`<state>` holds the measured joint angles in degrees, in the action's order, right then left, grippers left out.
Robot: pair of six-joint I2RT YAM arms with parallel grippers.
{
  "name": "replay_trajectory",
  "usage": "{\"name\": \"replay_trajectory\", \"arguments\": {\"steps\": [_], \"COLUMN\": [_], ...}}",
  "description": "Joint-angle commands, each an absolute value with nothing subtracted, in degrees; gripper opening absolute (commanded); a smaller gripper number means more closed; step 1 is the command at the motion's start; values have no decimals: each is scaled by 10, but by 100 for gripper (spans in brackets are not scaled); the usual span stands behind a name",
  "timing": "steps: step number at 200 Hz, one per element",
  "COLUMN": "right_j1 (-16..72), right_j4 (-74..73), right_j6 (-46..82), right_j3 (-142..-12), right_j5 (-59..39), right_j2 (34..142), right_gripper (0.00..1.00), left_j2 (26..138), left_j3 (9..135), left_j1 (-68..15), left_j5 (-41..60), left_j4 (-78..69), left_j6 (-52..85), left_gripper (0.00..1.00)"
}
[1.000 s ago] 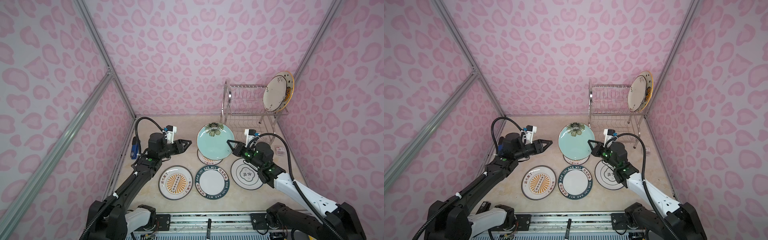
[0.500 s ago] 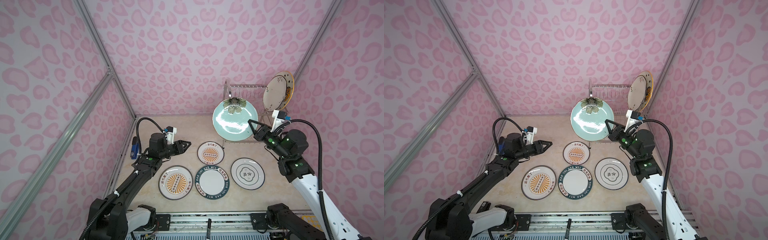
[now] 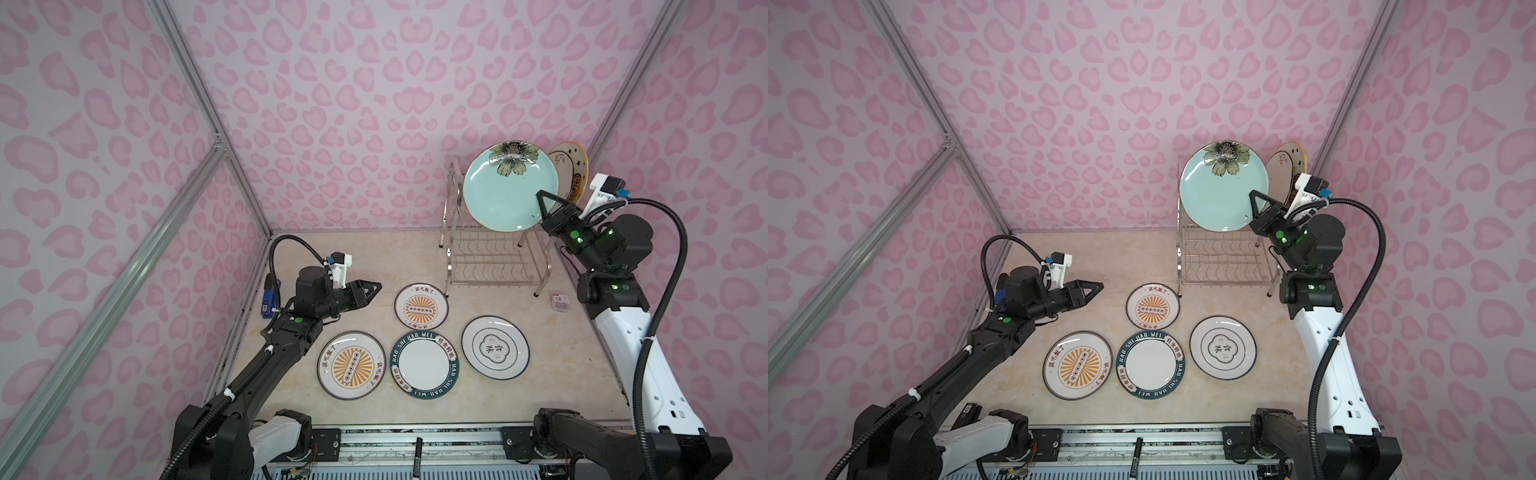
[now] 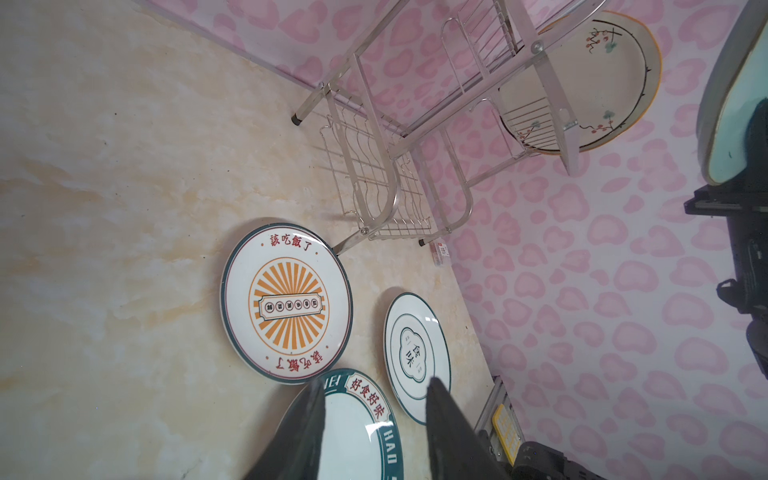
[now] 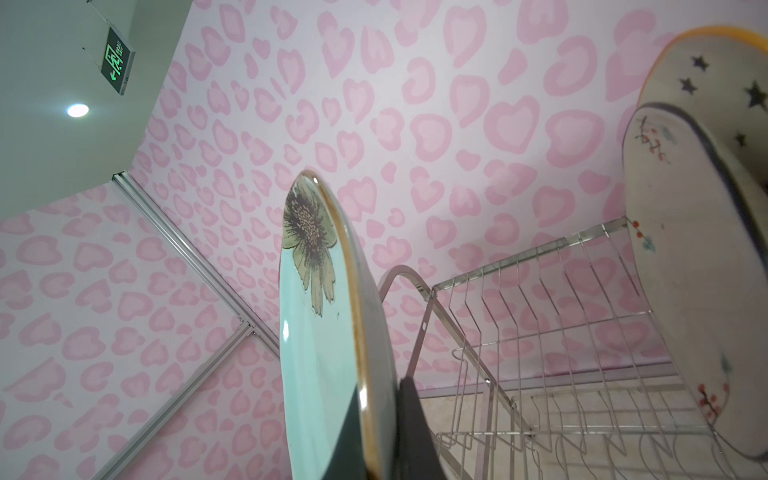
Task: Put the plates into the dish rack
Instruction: 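Lift and carry the sunflower plate with the right gripper to the rack, then lower the sunflower plate into the rack slot beside the cream berry plate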
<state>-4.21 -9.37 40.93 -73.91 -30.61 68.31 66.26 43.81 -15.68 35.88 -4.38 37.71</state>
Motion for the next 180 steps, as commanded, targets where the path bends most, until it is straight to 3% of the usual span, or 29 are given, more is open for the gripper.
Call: {"name": "replay_trajectory", "arguments": {"steps": [1, 58, 180], "right_j1": [-53, -57, -47], "right_j4": [-149, -92, -89], "right_j6": [396, 300, 153], "right_j3": [-783, -868, -867], "right_j5": [-299, -216, -42], "right_j2": [705, 766, 821], "right_gripper": [0, 0, 0], "left_j2": [654, 653, 655], "left_j3": [435, 421, 435], "left_j1": [-156, -156, -156], "left_j5": [351, 374, 374], "left_j4": [-36, -64, -47], "left_j6": [365, 383, 381], "left_gripper": [42, 42, 42]}}
